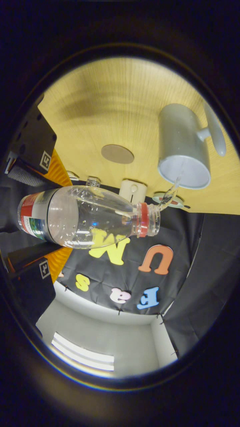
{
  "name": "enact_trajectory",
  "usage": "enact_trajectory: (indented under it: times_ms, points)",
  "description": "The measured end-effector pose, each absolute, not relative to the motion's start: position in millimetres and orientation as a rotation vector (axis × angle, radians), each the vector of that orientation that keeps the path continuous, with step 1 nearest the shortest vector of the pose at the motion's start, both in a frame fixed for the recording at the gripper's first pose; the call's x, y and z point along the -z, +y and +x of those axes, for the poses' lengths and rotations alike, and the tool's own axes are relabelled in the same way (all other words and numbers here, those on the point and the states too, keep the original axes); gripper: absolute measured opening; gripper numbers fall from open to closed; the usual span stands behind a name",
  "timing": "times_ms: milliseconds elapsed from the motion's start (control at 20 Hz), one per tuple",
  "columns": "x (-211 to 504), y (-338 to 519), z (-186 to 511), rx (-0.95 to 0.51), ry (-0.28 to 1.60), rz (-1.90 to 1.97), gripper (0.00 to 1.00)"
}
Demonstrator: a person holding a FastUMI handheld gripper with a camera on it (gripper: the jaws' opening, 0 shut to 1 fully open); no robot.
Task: Take the bottle from table, then pour the juice into the cup, finally place the bottle on the coaster
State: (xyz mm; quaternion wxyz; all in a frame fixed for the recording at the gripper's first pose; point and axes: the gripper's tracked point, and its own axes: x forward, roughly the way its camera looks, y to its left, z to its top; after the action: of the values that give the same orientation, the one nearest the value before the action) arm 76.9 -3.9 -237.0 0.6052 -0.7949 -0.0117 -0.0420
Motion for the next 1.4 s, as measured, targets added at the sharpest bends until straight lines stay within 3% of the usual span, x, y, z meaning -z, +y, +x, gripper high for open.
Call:
enact_trajectory:
  times_ms: [1400]
  points:
    - [209, 5, 77, 0.147, -0.107, -1.971, 0.81]
